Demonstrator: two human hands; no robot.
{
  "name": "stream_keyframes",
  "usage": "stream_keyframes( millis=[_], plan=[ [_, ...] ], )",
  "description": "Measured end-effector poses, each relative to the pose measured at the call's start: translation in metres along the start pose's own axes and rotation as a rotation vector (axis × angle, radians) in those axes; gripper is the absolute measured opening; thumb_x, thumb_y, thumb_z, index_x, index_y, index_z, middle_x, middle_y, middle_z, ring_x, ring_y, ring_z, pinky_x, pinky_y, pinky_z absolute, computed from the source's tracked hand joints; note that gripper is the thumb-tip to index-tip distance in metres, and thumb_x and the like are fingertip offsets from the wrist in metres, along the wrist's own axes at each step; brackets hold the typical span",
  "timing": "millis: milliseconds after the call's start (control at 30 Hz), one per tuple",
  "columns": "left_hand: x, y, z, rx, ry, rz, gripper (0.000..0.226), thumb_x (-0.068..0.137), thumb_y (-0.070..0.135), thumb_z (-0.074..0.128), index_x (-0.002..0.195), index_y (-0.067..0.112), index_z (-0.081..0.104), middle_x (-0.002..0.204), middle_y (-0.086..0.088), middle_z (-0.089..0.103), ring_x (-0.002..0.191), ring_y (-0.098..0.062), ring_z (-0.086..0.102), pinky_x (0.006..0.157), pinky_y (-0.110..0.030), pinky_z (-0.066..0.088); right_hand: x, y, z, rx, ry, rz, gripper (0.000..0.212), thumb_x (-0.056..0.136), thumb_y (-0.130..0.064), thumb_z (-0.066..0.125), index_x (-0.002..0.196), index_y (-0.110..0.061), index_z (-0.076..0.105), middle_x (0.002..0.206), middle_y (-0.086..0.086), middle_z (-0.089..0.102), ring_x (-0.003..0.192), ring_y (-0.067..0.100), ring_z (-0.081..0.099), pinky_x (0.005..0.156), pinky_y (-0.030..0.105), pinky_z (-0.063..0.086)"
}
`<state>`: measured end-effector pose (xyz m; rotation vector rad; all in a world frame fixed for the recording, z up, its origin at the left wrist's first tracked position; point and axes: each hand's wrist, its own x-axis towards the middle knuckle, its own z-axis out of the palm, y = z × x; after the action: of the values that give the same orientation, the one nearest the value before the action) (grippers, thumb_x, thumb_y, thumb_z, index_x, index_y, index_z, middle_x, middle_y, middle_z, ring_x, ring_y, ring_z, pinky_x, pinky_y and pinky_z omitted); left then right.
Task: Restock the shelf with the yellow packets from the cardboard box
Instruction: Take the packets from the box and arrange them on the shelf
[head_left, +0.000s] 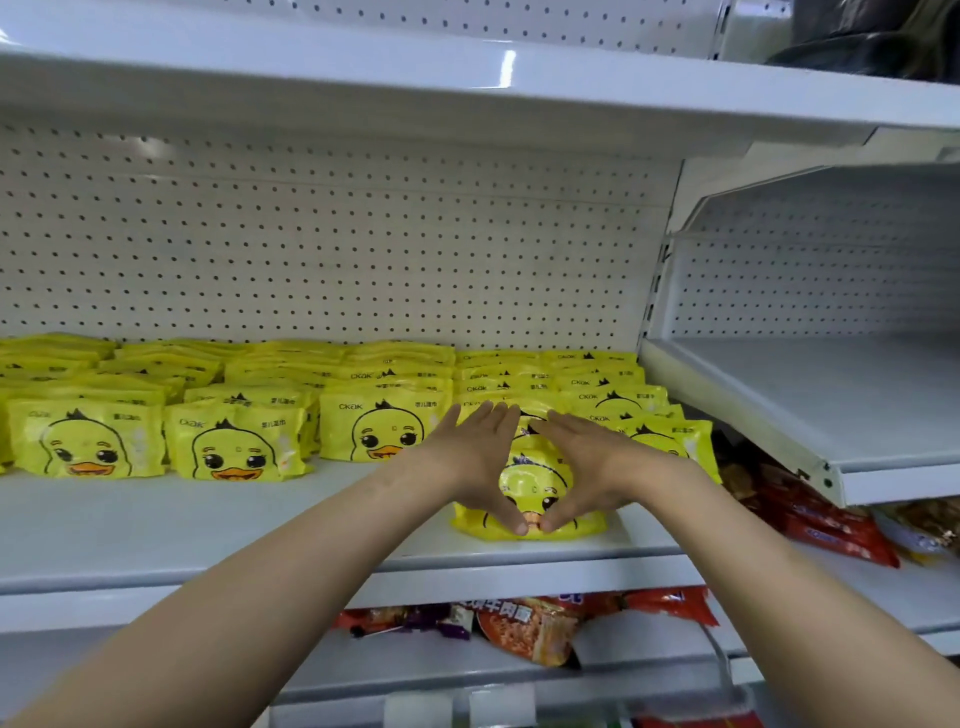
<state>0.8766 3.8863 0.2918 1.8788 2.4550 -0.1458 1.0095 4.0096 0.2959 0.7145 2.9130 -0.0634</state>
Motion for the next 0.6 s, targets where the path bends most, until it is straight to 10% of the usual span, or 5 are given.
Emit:
stream_keyframes(
  millis=[600],
  plan=[
    [0.025, 0.005, 0.022, 0.146, 0.323, -0.151, 0.143, 0.056, 0.076, 0.072, 0.155, 0.016, -0.011, 0.164, -0.005, -0.002, 0.151, -0.019, -0.003, 0.122, -0.047, -0.001, 0.018, 0.025, 0.022, -0.084, 0.314, -0.132, 0.122, 0.072, -0.056, 0.076, 0.158, -0.023, -0.003, 0.167, 0.001, 0.001, 0.153, 0.018, 0.000, 0.124, 0.044, 0.005]
  ],
)
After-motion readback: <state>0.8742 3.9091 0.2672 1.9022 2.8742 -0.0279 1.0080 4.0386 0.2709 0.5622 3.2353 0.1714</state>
